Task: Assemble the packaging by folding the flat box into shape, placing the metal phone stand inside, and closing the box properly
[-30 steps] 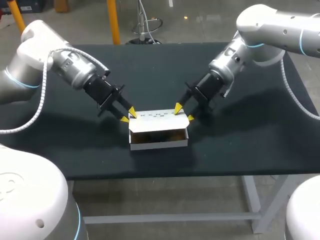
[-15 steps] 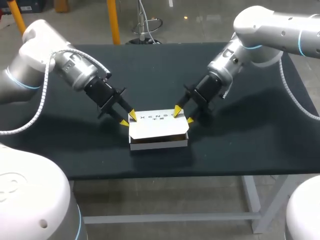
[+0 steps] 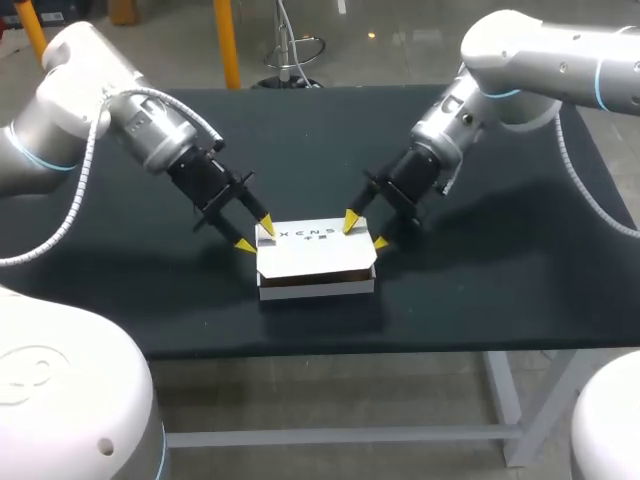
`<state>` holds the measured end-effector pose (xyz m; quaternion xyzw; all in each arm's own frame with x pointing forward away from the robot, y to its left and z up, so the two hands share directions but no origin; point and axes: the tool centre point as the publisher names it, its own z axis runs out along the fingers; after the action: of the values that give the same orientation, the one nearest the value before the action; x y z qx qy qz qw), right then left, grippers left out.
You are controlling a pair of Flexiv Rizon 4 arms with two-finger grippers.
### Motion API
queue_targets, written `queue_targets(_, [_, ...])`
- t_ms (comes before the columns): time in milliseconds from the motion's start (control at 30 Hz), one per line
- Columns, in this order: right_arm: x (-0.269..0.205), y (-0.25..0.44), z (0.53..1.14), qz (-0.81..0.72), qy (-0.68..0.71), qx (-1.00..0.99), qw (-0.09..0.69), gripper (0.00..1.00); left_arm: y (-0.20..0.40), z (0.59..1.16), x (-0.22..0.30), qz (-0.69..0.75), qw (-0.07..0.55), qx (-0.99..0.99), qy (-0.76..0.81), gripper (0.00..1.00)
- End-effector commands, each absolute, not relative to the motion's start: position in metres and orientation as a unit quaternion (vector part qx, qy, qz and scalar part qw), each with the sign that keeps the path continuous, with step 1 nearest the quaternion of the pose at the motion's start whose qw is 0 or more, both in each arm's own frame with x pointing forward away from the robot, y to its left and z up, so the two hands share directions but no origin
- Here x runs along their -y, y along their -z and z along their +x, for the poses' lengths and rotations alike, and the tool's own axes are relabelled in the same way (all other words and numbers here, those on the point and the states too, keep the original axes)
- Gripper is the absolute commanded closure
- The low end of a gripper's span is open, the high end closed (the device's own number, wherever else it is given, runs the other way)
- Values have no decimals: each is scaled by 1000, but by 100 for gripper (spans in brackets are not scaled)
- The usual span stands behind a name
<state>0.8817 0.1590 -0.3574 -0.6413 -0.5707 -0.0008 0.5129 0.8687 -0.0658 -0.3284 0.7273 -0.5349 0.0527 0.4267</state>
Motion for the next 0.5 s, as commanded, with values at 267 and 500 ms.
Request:
queue_targets(267, [-163, 356, 880, -643, 6, 576, 505, 44, 316, 863, 61, 745, 384, 542, -69, 48])
queue_targets(500, [-162, 356, 881, -643, 9, 578, 502, 49, 308, 862, 59, 743, 345, 567, -82, 46])
